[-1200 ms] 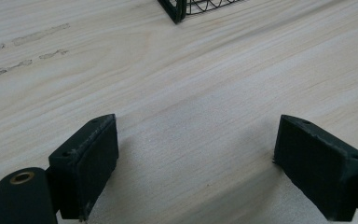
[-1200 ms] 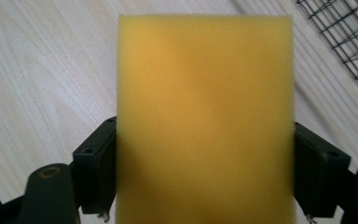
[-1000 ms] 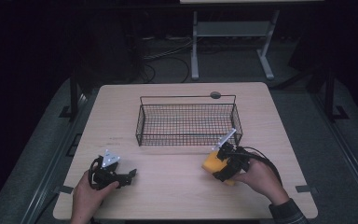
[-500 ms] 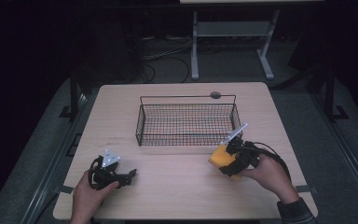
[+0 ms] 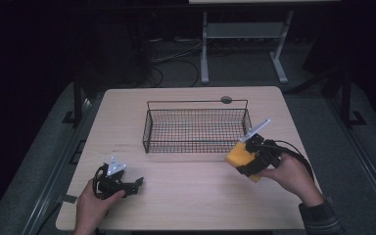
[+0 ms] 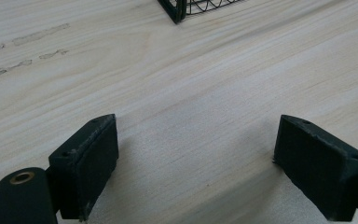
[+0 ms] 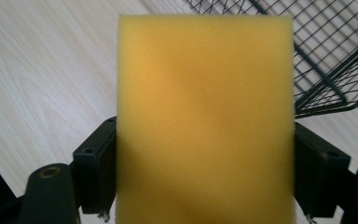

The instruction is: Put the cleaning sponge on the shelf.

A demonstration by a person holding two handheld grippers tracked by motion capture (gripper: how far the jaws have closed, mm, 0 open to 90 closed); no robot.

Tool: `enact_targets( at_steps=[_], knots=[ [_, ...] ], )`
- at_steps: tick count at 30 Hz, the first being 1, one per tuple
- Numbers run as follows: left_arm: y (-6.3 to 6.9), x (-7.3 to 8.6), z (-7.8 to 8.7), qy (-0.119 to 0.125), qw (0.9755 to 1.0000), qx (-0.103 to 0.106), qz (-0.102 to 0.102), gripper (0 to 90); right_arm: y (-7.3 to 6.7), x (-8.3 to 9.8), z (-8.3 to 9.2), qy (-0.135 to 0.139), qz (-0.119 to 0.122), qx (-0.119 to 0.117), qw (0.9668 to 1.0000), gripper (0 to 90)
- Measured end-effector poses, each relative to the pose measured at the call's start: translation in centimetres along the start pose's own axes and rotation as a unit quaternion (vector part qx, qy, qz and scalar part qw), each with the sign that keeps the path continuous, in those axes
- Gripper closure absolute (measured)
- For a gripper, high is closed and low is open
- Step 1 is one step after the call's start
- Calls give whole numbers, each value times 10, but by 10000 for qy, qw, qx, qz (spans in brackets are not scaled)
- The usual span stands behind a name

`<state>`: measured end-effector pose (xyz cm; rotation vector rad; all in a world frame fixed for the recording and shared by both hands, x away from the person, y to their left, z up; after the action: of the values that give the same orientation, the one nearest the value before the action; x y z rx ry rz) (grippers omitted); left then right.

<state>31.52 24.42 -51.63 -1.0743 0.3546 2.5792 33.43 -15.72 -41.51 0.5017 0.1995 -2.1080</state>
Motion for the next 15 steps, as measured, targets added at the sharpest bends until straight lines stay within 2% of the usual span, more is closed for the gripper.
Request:
enact_targets(
  at_steps=[15],
  knots=[
    [0, 0, 0, -2, 10000, 2, 4, 128, 18, -13, 13, 94, -99, 91, 9999, 223]
  ],
)
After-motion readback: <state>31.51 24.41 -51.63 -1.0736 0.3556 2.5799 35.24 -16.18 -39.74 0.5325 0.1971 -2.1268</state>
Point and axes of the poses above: each handheld gripper's, and its own axes: z roughly backward along the jaws, x roughly out of its underside, y roughly to its right, the point moved 6 cm from there along -z, roughly forward along the jaws, and after that the axes turned 9 degrees about z, right-handed, at the moved point
